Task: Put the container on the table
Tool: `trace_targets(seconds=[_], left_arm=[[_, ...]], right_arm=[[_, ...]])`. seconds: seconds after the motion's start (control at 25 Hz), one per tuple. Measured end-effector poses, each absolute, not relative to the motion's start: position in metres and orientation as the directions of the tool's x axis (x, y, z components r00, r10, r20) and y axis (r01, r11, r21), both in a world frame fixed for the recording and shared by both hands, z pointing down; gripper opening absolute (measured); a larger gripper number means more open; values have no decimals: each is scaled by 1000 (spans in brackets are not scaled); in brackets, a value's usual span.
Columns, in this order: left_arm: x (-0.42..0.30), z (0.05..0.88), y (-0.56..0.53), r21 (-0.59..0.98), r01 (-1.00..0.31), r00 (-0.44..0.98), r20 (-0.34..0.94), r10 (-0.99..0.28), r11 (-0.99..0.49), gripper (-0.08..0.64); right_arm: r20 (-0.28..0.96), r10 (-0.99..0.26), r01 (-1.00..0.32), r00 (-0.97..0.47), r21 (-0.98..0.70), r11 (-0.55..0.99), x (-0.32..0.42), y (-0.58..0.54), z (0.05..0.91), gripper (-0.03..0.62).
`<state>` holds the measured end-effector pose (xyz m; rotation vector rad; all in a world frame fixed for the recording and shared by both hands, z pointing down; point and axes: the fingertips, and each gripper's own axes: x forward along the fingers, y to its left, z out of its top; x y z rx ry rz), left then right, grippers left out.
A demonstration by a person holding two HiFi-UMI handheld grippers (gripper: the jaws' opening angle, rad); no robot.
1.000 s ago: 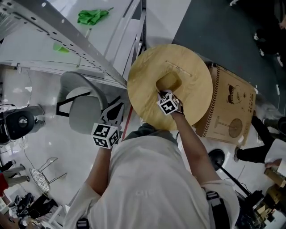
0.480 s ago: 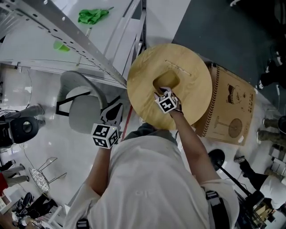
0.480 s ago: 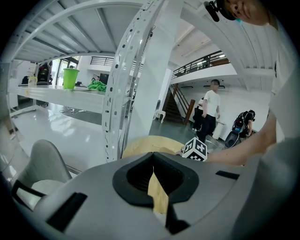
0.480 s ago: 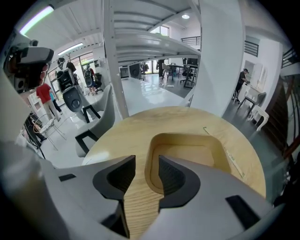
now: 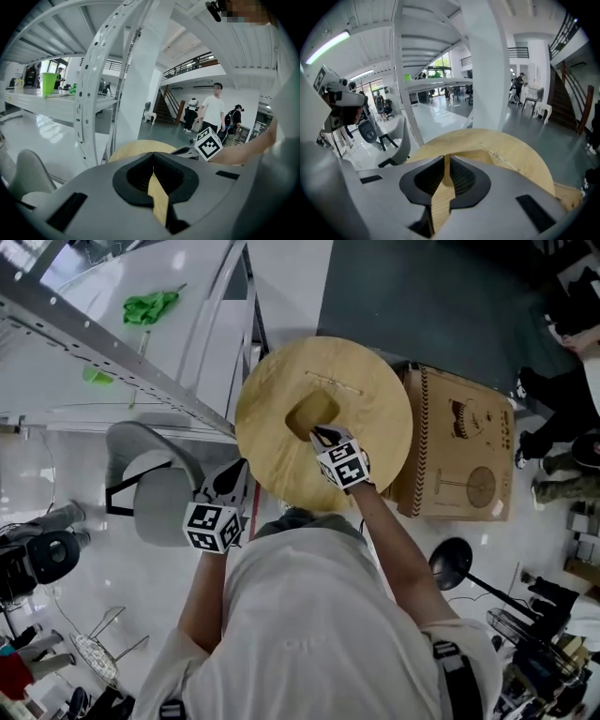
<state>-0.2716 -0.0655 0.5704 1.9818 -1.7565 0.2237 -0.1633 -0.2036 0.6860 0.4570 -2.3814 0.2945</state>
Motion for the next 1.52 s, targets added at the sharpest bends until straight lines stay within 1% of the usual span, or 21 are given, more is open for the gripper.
trace_targets(seconds=[0.24, 0.64, 1.12, 1.52], left_arm=[[-245, 552, -104, 242, -957, 245, 391, -887, -158, 17], [-157, 517, -145, 234, -913, 396, 317, -862, -334, 17], [-66, 484, -170, 234, -834, 548, 244, -800, -500, 17], [-3, 461, -176, 241, -766, 639, 179, -748, -597, 17]], right_arm=[[618, -333, -485, -712, -89, 870, -113, -215, 637, 40], [510, -516, -654, -688, -128, 746, 10, -202, 566, 34], [384, -715, -800, -584, -128, 586, 134, -176, 492, 34], [314, -806, -863, -503, -132, 487, 203, -152, 465, 34]])
